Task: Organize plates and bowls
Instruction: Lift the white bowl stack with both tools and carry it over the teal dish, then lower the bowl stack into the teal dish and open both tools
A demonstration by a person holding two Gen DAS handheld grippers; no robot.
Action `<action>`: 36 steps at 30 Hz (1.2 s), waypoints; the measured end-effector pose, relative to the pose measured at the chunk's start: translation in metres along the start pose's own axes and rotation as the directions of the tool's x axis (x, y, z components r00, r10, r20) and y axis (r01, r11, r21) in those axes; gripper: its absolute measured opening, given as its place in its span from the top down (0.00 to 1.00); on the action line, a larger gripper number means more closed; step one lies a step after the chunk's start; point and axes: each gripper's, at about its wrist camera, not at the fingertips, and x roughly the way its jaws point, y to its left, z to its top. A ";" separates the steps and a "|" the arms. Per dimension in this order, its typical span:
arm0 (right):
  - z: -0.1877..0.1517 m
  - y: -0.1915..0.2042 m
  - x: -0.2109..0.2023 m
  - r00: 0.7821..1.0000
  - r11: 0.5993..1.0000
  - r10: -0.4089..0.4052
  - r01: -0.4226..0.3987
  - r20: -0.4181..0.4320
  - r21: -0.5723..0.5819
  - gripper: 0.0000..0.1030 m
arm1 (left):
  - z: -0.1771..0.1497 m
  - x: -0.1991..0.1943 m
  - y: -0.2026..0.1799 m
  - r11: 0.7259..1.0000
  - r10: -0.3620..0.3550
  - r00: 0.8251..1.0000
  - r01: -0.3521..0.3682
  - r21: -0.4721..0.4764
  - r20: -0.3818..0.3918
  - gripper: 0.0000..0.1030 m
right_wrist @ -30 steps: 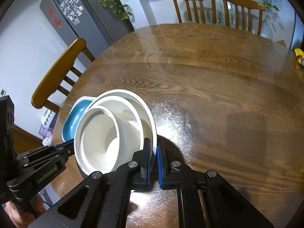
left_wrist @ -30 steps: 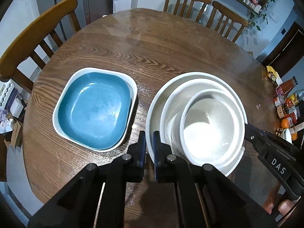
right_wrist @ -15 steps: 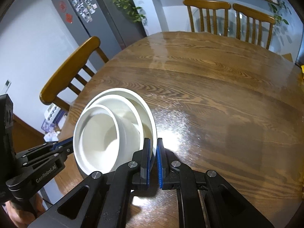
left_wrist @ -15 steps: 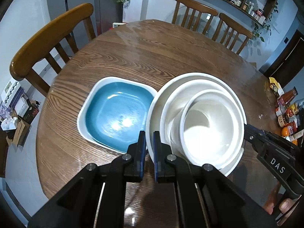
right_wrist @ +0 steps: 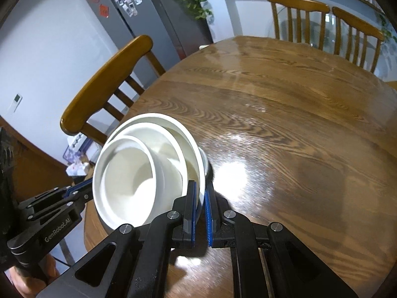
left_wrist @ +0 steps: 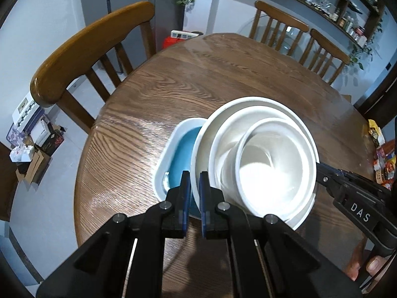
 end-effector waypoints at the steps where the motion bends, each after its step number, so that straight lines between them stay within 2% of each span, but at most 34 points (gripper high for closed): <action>1: 0.002 0.003 0.005 1.000 1.000 0.002 -0.002 -0.009 0.000 0.90 | 0.002 0.003 0.003 1.000 0.007 1.000 -0.007 0.000 -0.006 0.98; 8: 0.008 0.011 0.043 0.996 1.000 0.011 -0.009 -0.088 0.024 0.90 | 0.008 0.028 0.025 1.000 0.019 0.997 -0.020 -0.014 -0.070 0.98; 14: 0.009 0.011 0.061 0.991 0.999 0.009 -0.002 -0.136 0.048 0.90 | 0.011 0.038 0.027 0.999 0.034 0.994 -0.034 0.000 -0.103 0.98; 21: 0.014 0.009 0.065 0.989 0.998 0.002 0.008 -0.146 0.068 0.90 | 0.014 0.039 0.027 1.000 0.024 0.995 -0.024 -0.003 -0.097 0.95; 24: 0.013 0.003 0.062 0.989 0.996 -0.002 0.015 -0.148 0.086 0.90 | 0.012 0.038 0.031 0.999 0.030 0.995 -0.031 -0.019 -0.094 0.83; 26: 0.012 -0.001 0.061 0.989 0.995 -0.005 0.019 -0.149 0.095 0.90 | 0.011 0.037 0.032 0.998 0.048 0.995 -0.050 -0.023 -0.092 0.65; 27: 0.012 -0.002 0.060 0.989 0.995 -0.012 0.026 -0.149 0.096 0.90 | 0.011 0.037 0.032 0.998 0.051 0.995 -0.054 -0.024 -0.090 0.62; 31: 0.019 -0.014 0.047 0.995 0.989 0.019 -0.004 -0.103 0.149 0.90 | 0.012 0.023 0.034 0.996 0.081 0.997 -0.082 -0.026 -0.010 0.35; 34: 0.022 -0.012 0.035 0.996 0.990 0.034 -0.022 -0.081 0.141 0.88 | 0.013 0.010 0.034 0.996 0.081 0.996 -0.080 -0.034 0.026 0.34; 36: 0.021 -0.010 0.024 0.998 0.993 0.026 -0.020 -0.054 0.120 0.87 | 0.012 0.000 0.030 0.995 0.095 0.994 -0.093 -0.023 0.053 0.28</action>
